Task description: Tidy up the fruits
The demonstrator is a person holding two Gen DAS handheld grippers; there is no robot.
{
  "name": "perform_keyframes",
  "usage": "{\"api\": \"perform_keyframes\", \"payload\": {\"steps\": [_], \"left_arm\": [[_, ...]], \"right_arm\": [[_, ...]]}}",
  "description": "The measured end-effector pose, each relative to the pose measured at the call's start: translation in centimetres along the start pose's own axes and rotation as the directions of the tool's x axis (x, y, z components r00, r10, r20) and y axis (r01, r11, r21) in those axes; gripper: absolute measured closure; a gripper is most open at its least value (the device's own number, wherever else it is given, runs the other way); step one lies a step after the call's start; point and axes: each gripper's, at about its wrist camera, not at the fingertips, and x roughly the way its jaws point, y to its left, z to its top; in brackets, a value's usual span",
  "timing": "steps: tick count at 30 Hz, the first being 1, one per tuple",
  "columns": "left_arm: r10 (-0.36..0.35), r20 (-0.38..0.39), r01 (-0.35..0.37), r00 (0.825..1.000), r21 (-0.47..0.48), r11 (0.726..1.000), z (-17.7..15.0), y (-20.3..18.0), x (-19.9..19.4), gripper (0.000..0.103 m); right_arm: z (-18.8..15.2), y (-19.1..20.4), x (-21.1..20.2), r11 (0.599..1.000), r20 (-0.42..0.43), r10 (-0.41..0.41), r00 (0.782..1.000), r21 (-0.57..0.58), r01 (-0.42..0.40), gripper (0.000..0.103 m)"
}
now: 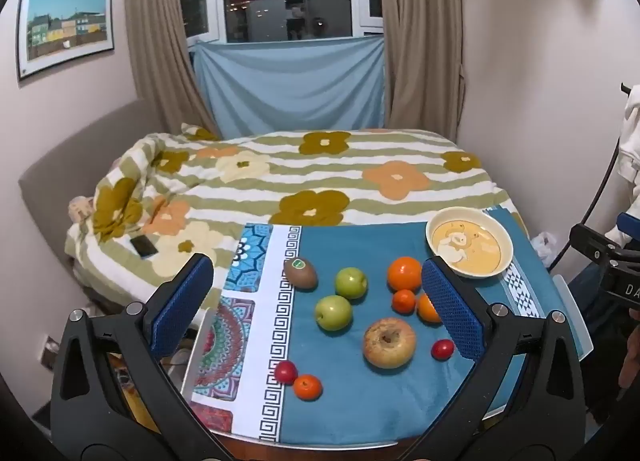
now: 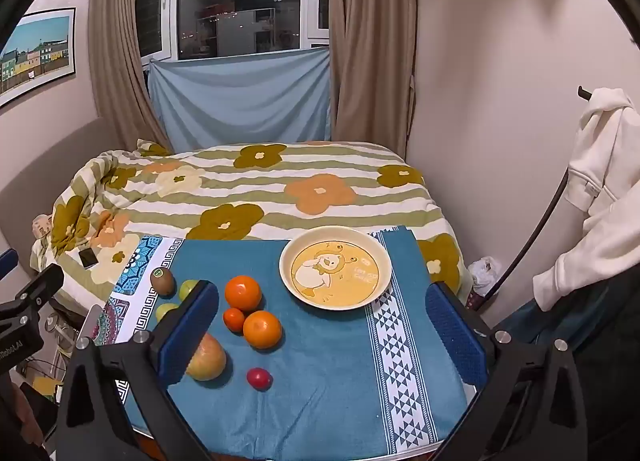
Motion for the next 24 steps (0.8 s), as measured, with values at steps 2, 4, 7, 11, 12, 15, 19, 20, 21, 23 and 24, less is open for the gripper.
{"api": "perform_keyframes", "payload": {"steps": [2, 4, 7, 11, 12, 15, 19, 20, 21, 23, 24], "left_arm": [[-0.014, 0.005, 0.014, 1.000, -0.005, 1.000, 0.1, 0.0, 0.1, 0.000], [-0.003, 0.027, 0.004, 1.000, -0.023, 1.000, -0.2, 0.9, -0.3, 0.000], [0.003, 0.025, -0.003, 1.000, -0.019, 1.000, -0.3, 1.3, -0.4, 0.000], [0.022, 0.025, -0.022, 0.999, -0.006, 1.000, 0.0, 0.6, -0.5, 0.000], [0.024, 0.026, -0.023, 0.999, -0.007, 1.000, 0.0, 0.7, -0.6, 0.000], [0.030, 0.023, -0.030, 0.999, -0.007, 1.000, -0.1, 0.6, -0.7, 0.000], [0.031, 0.021, -0.031, 0.999, -0.016, 0.999, -0.4, 0.5, -0.3, 0.000], [0.032, 0.022, -0.031, 0.999, -0.017, 0.999, -0.5, 0.6, -0.3, 0.000], [0.033, 0.022, -0.032, 0.999, -0.018, 0.999, -0.5, 0.6, -0.3, 0.000], [0.033, 0.023, -0.032, 0.999, -0.019, 0.999, -0.6, 0.7, -0.4, 0.000], [0.032, 0.022, -0.031, 0.999, -0.020, 0.999, -0.6, 0.7, -0.4, 0.000]], "right_arm": [[0.0, 0.0, 0.0, 1.000, -0.001, 0.001, 1.000, -0.001, -0.001, 0.000], [0.0, 0.0, 0.1, 1.000, -0.004, 0.005, 1.000, 0.003, -0.005, 0.000], [0.1, -0.1, 0.1, 1.000, -0.005, 0.009, 1.000, 0.006, -0.008, 0.000], [-0.3, 0.1, -0.1, 1.000, 0.001, 0.006, 1.000, 0.003, -0.006, 0.000], [-0.3, 0.1, -0.2, 1.000, 0.002, 0.008, 1.000, 0.003, -0.008, 0.000], [-0.3, 0.0, 0.1, 1.000, -0.001, 0.011, 1.000, 0.003, -0.011, 0.000], [-0.4, 0.1, -0.2, 1.000, 0.002, 0.011, 1.000, 0.005, -0.011, 0.000], [-0.4, 0.2, -0.1, 1.000, 0.002, 0.012, 1.000, 0.005, -0.012, 0.000], [-0.4, 0.2, -0.2, 1.000, 0.003, 0.012, 1.000, 0.006, -0.012, 0.000], [-0.5, 0.4, -0.3, 1.000, 0.004, 0.014, 1.000, 0.005, -0.014, 0.000], [-0.5, 0.4, -0.4, 1.000, 0.005, 0.013, 1.000, 0.005, -0.013, 0.000]]}}
